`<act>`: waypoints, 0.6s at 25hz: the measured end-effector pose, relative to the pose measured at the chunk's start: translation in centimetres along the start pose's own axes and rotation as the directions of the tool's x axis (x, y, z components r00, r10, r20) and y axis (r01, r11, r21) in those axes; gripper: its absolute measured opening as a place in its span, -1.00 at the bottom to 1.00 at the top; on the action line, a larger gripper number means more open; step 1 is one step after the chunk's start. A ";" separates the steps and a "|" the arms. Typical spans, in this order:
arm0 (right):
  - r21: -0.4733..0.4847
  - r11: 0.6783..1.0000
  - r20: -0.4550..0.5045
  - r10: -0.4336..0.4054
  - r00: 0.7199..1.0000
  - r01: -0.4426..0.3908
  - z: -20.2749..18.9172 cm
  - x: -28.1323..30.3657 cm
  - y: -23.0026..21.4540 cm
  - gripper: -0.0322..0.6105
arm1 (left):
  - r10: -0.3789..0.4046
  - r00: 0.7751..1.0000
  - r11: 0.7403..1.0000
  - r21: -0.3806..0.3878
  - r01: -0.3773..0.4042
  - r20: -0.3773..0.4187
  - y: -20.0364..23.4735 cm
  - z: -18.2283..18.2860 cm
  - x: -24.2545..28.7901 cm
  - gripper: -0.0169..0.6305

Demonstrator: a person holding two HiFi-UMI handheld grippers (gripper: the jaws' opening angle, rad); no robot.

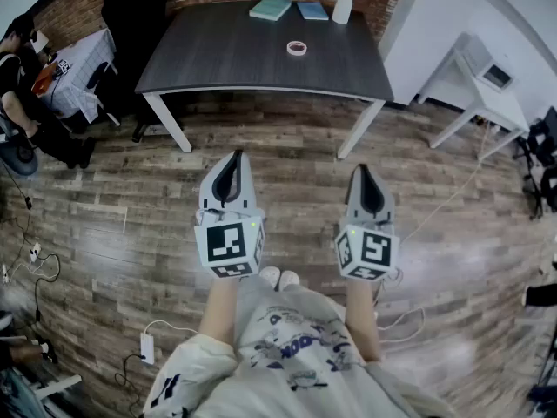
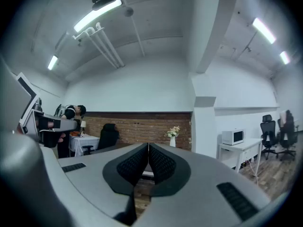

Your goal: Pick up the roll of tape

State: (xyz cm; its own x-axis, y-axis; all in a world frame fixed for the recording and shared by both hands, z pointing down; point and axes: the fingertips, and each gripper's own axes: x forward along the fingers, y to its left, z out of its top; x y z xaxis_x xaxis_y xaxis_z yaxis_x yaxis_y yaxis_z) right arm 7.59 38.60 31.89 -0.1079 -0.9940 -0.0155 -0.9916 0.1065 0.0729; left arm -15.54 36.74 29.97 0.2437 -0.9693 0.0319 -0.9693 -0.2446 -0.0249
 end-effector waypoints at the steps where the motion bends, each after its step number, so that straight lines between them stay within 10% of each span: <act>1: 0.001 1.000 -0.002 -0.001 1.000 0.001 0.0 0.0 -0.1 -0.88 | 0.000 1.000 1.000 0.002 0.000 -0.001 -0.1 0.0 0.0 -0.94; 15: 0.029 1.000 0.008 -0.001 1.000 0.001 -0.7 1.4 -2.3 -0.88 | 0.017 1.000 1.000 -0.003 -0.017 -0.022 -1.5 -0.8 2.0 -0.94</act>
State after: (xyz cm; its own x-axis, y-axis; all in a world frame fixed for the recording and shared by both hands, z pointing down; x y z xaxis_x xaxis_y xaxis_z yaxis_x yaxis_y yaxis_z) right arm 9.82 36.95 32.41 -0.1069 -0.9940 -0.0231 -0.9934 0.1059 0.0440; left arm -13.60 35.21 30.83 0.2268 -0.9725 0.0536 -0.9734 -0.2282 -0.0221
